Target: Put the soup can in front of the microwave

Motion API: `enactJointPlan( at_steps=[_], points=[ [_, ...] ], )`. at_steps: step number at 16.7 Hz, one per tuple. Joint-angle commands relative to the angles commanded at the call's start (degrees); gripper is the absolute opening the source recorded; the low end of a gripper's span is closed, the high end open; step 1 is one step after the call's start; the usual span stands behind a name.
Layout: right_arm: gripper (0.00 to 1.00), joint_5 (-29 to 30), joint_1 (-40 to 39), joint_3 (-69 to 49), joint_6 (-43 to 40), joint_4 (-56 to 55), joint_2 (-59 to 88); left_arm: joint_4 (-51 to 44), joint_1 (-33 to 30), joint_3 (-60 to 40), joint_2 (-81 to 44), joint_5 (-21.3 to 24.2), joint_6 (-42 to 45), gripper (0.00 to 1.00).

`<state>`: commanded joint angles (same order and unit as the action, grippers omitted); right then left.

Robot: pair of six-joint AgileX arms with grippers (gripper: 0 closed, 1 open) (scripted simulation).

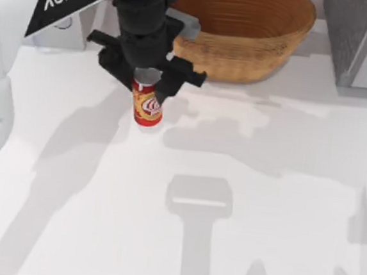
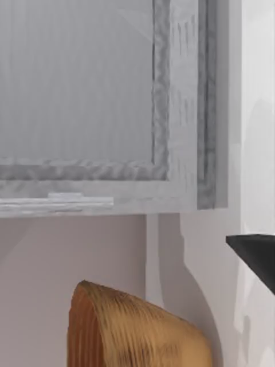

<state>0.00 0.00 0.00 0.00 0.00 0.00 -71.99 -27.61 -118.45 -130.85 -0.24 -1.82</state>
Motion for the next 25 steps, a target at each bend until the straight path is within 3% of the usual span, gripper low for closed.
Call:
enactJointPlan(
  at_steps=[4, 8, 22, 25],
  points=[
    [1.0, 0.0, 0.0, 0.0, 0.0, 0.0, 0.0, 4.5, 17.6, 12.3, 7.7, 0.0, 2.7, 0.0],
    [1.0, 0.0, 0.0, 0.0, 0.0, 0.0, 0.0, 7.7, 27.6, 20.7, 13.2, 0.2, 4.5, 0.0],
    [1.0, 0.0, 0.0, 0.0, 0.0, 0.0, 0.0, 9.9, 28.9, 23.2, 13.7, 0.3, 4.8, 0.0],
    [1.0, 0.0, 0.0, 0.0, 0.0, 0.0, 0.0, 9.9, 28.9, 23.2, 13.7, 0.3, 4.8, 0.23]
  ],
)
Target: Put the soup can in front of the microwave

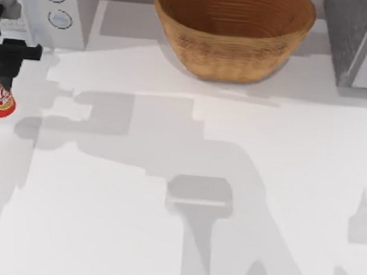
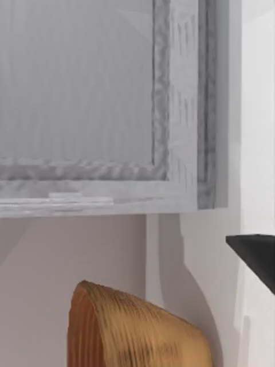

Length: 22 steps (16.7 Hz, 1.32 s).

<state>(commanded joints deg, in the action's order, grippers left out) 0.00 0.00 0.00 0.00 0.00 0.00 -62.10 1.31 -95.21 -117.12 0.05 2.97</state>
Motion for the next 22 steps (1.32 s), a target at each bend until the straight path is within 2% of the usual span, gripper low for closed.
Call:
enactJointPlan(
  at_steps=[10, 22],
  points=[
    [1.0, 0.0, 0.0, 0.0, 0.0, 0.0, 0.0, 0.0, 0.0, 0.0, 0.0, 0.0, 0.0, 0.98],
    [1.0, 0.0, 0.0, 0.0, 0.0, 0.0, 0.0, -2.3, -0.1, -2.2, 0.1, 0.0, 0.0, 1.0]
  ],
)
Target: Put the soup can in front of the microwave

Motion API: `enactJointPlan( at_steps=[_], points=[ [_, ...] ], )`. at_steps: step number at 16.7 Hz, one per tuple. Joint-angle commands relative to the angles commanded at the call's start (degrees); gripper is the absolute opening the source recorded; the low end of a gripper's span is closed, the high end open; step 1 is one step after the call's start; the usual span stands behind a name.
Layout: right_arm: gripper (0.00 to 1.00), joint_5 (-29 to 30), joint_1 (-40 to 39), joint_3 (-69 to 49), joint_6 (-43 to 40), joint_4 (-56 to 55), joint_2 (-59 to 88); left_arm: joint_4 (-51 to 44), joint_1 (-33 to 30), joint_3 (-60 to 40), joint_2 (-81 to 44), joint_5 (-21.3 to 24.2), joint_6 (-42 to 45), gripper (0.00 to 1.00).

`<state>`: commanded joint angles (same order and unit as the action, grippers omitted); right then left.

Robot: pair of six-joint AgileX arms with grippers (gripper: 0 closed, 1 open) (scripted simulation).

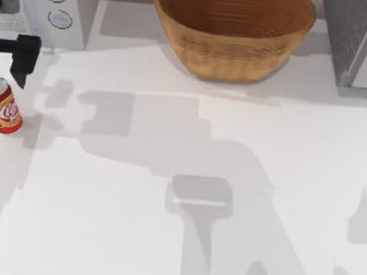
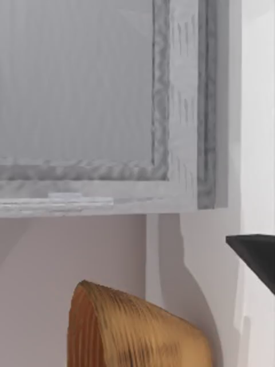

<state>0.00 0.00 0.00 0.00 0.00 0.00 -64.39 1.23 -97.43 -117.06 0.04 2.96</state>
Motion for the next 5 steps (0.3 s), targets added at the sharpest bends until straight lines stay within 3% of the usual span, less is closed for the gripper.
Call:
enactJointPlan(
  at_steps=[5],
  points=[
    [1.0, 0.0, 0.0, 0.0, 0.0, 0.0, 0.0, -6.5, -0.1, -5.9, 0.6, 0.0, -0.1, 1.0]
  ],
)
